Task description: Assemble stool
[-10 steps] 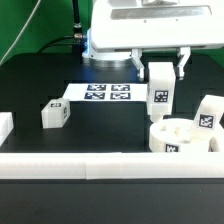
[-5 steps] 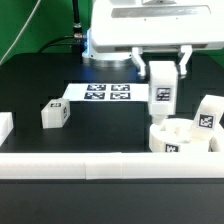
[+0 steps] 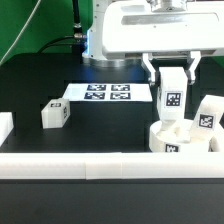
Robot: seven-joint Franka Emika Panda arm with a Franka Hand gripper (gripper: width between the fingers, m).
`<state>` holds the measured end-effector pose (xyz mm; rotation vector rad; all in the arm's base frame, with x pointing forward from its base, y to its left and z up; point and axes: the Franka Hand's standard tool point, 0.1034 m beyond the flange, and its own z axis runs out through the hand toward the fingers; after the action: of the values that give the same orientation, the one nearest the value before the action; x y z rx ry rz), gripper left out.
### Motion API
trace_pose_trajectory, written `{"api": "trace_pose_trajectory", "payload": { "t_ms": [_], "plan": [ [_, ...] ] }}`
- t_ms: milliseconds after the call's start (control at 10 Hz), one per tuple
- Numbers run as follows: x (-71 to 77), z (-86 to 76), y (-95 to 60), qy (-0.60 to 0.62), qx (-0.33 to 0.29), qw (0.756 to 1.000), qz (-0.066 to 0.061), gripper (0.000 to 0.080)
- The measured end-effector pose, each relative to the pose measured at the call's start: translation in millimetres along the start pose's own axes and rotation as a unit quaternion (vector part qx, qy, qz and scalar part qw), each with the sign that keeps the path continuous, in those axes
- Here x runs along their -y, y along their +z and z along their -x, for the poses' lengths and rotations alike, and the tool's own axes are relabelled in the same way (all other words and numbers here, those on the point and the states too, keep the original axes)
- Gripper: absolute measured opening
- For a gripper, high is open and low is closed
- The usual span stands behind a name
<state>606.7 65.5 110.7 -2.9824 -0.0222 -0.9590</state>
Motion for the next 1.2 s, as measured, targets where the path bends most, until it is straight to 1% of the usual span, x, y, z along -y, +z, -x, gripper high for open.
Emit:
{"api": "trace_pose_trajectory", "payload": {
  "t_ms": [300,600,800,1200],
  "plan": [
    [-1.5,2.6,6.4,-0.014,0.003,1.0,0.002,0.0337],
    [-2.5,9.4,13.0,-0.024,0.009,1.0,0.003,0.0337],
    [0.7,15.2,16.3,-0.025,0.011,1.0,0.003,0.0337],
    [1.6,18.6,15.8,-0.028,0.002,1.0,0.004,0.0337]
  ]
}}
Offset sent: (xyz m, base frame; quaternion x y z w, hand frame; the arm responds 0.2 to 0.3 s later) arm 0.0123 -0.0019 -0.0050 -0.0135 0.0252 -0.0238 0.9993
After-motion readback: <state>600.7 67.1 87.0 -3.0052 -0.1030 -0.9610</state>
